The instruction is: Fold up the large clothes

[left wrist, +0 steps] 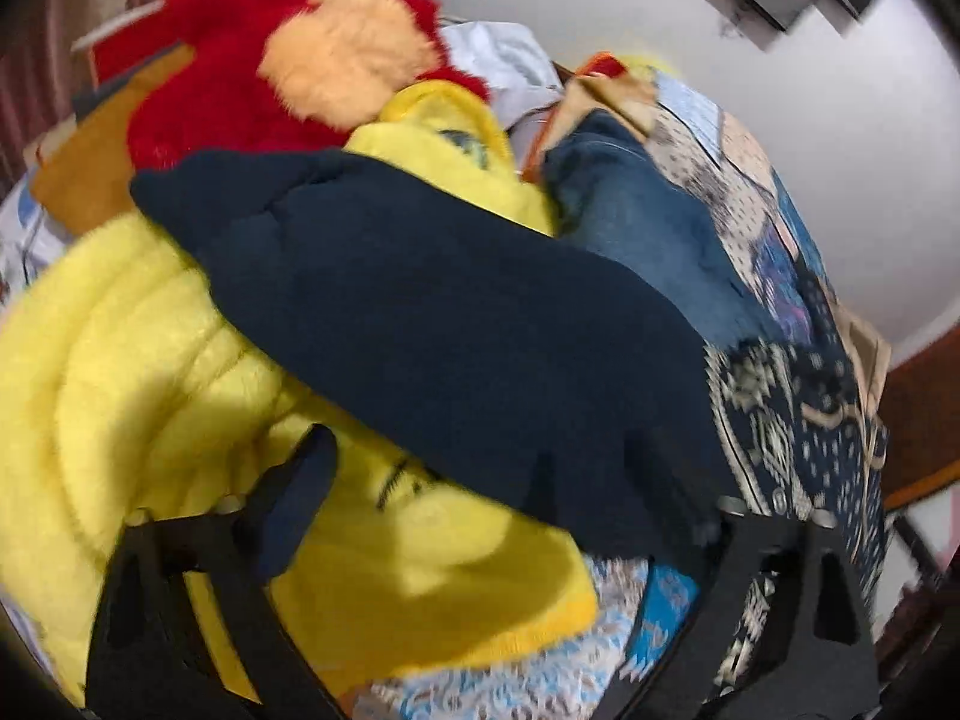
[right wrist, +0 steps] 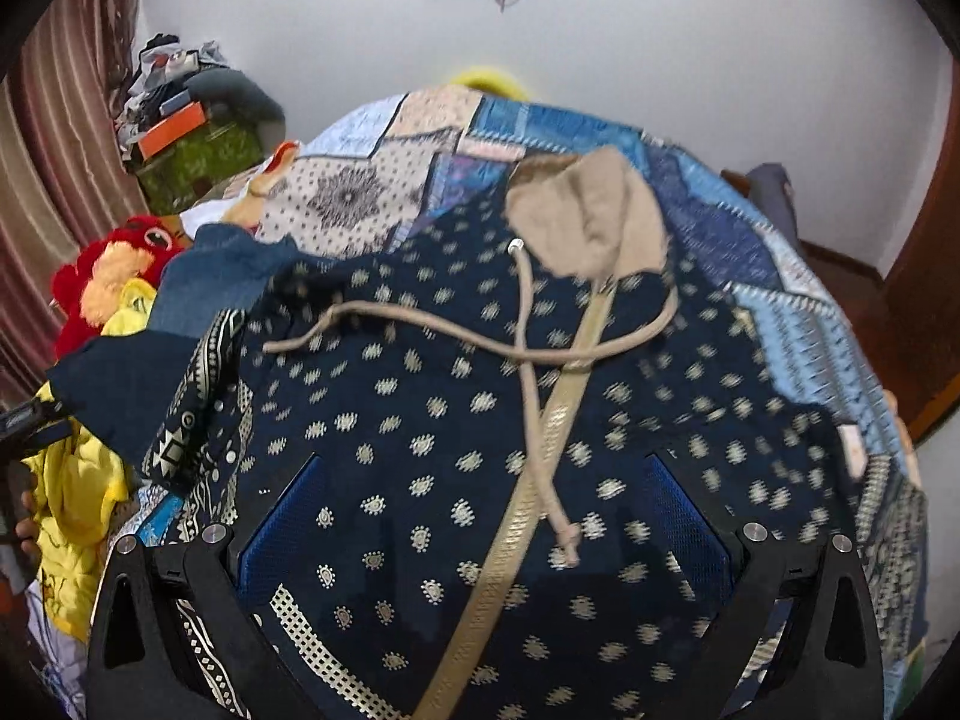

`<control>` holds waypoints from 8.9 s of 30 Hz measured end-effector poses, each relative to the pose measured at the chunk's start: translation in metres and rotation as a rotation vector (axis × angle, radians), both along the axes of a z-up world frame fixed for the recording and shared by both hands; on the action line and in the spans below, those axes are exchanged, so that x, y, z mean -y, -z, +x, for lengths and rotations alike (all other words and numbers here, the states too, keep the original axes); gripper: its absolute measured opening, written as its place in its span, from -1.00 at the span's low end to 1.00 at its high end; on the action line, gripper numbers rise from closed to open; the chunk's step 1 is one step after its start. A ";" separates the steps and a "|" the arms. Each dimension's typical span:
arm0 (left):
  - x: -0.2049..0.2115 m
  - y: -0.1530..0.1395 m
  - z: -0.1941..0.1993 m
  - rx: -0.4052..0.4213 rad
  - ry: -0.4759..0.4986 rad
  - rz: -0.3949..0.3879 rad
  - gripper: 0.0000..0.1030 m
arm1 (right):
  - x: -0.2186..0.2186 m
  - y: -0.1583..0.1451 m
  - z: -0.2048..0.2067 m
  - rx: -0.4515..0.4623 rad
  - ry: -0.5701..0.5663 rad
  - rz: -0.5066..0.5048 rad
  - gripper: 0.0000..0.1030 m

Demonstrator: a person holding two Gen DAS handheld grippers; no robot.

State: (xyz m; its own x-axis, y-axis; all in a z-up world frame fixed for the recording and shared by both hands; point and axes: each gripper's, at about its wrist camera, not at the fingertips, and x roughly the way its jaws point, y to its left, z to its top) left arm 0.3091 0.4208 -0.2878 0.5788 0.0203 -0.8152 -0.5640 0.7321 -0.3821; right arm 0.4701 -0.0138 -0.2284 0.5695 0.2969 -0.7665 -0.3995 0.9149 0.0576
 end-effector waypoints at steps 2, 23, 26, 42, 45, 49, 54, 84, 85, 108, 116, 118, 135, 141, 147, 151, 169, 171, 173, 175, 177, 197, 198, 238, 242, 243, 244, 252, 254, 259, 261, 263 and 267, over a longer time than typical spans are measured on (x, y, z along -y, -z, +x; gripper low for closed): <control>-0.011 0.006 0.007 -0.004 -0.035 0.003 0.46 | -0.002 0.006 0.001 -0.014 -0.010 -0.002 1.00; 0.087 -0.182 0.043 0.223 0.116 0.461 -0.96 | 0.049 -0.021 -0.013 -0.009 0.022 0.046 1.00; 0.130 -0.217 0.062 0.312 0.197 0.467 -0.96 | 0.067 -0.032 -0.018 0.017 0.034 0.041 1.00; 0.379 -0.169 0.148 0.292 0.690 0.240 -0.96 | 0.185 -0.047 -0.027 0.030 0.150 0.019 1.00; 0.414 -0.113 0.156 0.172 0.766 0.178 -0.96 | 0.204 -0.039 -0.031 0.008 0.174 0.003 1.00; 0.452 -0.065 0.153 0.059 0.838 0.142 -0.96 | 0.220 -0.026 -0.035 -0.036 0.192 0.006 1.00; 0.469 -0.044 0.141 -0.012 0.885 0.228 -0.88 | 0.221 -0.017 -0.040 -0.069 0.186 0.000 1.00; 0.239 -0.019 0.097 -0.069 0.498 0.271 0.63 | -0.003 0.038 0.007 -0.046 -0.177 -0.180 -0.27; 0.239 -0.018 0.097 -0.072 0.499 0.272 0.63 | -0.001 0.035 0.005 -0.036 -0.183 -0.173 -0.48; 0.357 -0.022 0.119 -0.133 0.671 0.499 0.64 | 0.158 0.021 -0.008 -0.086 0.050 -0.021 -0.82; 0.343 -0.016 0.124 -0.136 0.646 0.442 0.82 | 0.163 0.038 -0.013 -0.059 0.069 -0.172 -0.81; 0.340 -0.014 0.126 -0.136 0.635 0.421 0.89 | 0.164 0.037 -0.016 -0.016 0.111 -0.274 -0.81; 0.361 -0.051 0.115 -0.069 0.629 0.399 0.92 | 0.300 0.042 -0.034 -0.123 0.298 -0.195 -0.80; 0.398 -0.073 0.118 -0.010 0.700 0.414 0.92 | 0.324 0.045 -0.042 -0.010 0.417 -0.406 0.99; 0.442 -0.073 0.134 0.012 0.780 0.408 0.92 | 0.379 0.031 -0.063 -0.098 0.446 -0.117 0.99; 0.465 -0.064 0.144 0.010 0.807 0.405 0.92 | 0.415 0.027 -0.071 -0.176 0.471 0.154 0.99; 0.464 -0.067 0.138 0.041 0.797 0.372 0.92 | 0.446 0.093 -0.013 -0.329 0.697 0.448 -0.58; 0.459 -0.072 0.134 0.047 0.790 0.383 0.92 | 0.444 0.081 -0.010 -0.290 0.690 0.433 -0.77; 0.453 -0.081 0.128 0.062 0.786 0.404 0.92 | 0.440 0.063 -0.011 -0.229 0.668 0.418 -0.83; 0.448 -0.088 0.123 0.077 0.779 0.422 0.92 | 0.434 0.038 -0.015 -0.165 0.637 0.410 -0.83; 0.442 -0.098 0.116 0.096 0.766 0.440 0.92 | 0.422 0.002 -0.017 -0.099 0.582 0.432 -0.84; 0.339 -0.137 0.043 0.202 0.636 0.460 0.92 | 0.140 -0.066 0.006 -0.122 0.155 0.399 -0.84; 0.334 -0.136 0.039 0.200 0.630 0.465 0.92 | 0.132 -0.054 0.006 -0.148 0.150 0.395 -0.84; 0.349 -0.136 0.003 0.134 0.648 0.509 0.92 | 0.086 -0.012 -0.057 -0.191 0.048 -0.067 -0.72; 0.370 -0.129 0.017 0.116 0.691 0.494 0.92 | 0.125 0.005 -0.055 -0.227 0.094 -0.010 -0.72; 0.374 -0.127 0.021 0.109 0.698 0.491 0.92 | 0.135 0.014 -0.051 -0.263 0.115 -0.017 -0.72; 0.381 -0.124 0.025 0.102 0.709 0.484 0.92 | 0.140 0.020 -0.048 -0.281 0.127 -0.029 -0.72; 0.425 -0.113 0.049 0.081 0.802 0.471 0.92 | 0.206 0.022 -0.053 -0.281 0.121 0.188 -0.72; 0.442 -0.112 0.061 0.078 0.842 0.475 0.92 | 0.225 0.007 -0.057 -0.225 0.168 0.196 -0.72; 0.496 -0.109 0.092 0.071 0.957 0.460 0.92 | 0.278 -0.016 -0.062 -0.144 0.273 0.174 -0.72; 0.520 -0.104 0.104 0.062 1.005 0.455 0.92 | 0.298 -0.018 -0.063 -0.141 0.304 0.185 -0.72; 0.545 -0.096 0.117 0.043 1.050 0.449 0.92 | 0.318 -0.017 -0.063 -0.150 0.338 0.218 -0.72; 0.584 -0.080 0.139 0.013 1.109 0.443 0.92 | 0.346 -0.007 -0.070 -0.187 0.386 0.267 -0.72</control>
